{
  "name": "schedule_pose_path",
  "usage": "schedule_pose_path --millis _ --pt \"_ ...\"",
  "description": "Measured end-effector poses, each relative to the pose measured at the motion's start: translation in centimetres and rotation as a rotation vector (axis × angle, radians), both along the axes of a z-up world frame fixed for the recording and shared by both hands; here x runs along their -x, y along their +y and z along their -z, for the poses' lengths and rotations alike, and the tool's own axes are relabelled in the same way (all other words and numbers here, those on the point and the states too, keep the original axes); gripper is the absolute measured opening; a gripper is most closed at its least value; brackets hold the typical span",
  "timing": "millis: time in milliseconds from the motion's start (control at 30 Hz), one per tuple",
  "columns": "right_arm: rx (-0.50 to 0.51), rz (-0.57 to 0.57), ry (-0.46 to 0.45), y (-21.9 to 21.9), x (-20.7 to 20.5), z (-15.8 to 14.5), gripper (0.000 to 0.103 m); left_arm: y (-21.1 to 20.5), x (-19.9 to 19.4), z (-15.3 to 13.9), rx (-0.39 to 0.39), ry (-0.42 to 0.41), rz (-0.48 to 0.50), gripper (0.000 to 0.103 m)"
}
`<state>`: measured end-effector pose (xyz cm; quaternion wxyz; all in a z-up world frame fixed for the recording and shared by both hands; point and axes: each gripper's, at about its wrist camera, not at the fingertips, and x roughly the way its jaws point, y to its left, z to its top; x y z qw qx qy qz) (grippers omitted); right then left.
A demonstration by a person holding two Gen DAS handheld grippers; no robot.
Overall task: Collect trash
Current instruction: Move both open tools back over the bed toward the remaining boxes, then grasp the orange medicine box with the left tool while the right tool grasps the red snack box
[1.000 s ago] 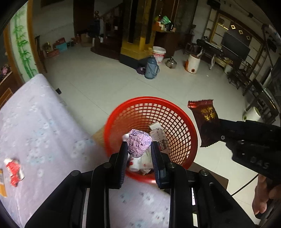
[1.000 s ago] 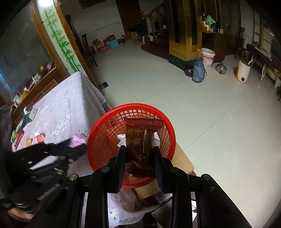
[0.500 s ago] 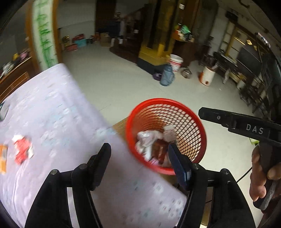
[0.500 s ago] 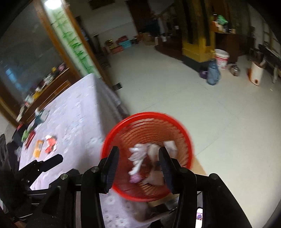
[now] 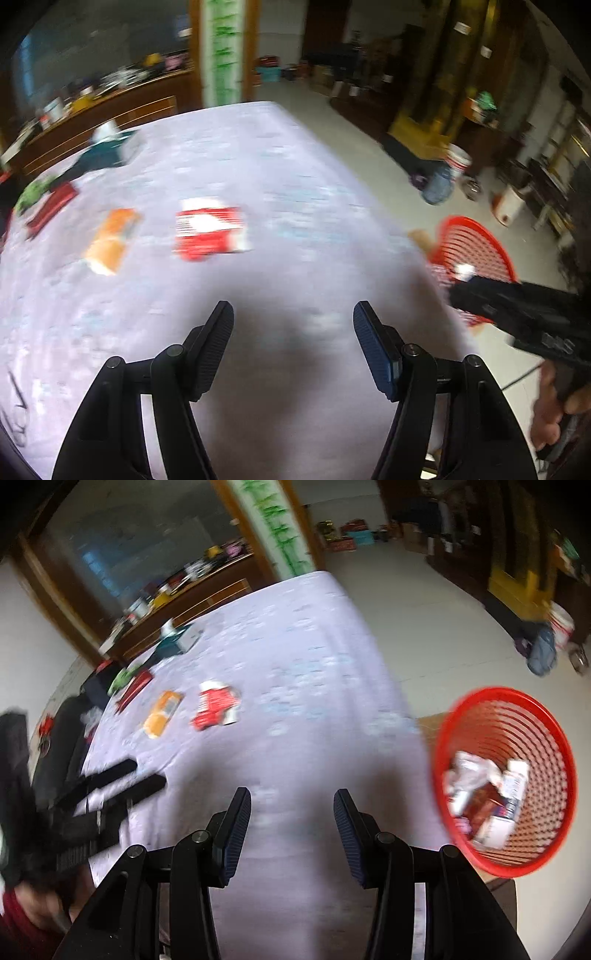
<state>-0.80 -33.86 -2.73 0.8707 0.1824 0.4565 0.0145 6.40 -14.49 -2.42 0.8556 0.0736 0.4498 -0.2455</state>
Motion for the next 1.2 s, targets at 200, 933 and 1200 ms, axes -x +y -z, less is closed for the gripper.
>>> schedule_pose_path --millis 200,933,1200 --pt "0.03 -0.057 0.015 5.3 -2.7 -0.3 0.051 9.3 -8.5 1.3 -0.068 0.035 -0.125 0.071" --pt "0.077 -0.169 0.057 8.5 -14.6 1.1 0.053 12.4 -22.7 10.7 -0.082 0.14 -0.137 0.045" --pt "0.097 -0.323 0.069 9.6 -22.4 4.8 0.053 13.8 -17.8 9.3 -0.03 0.128 -0.148 0.045"
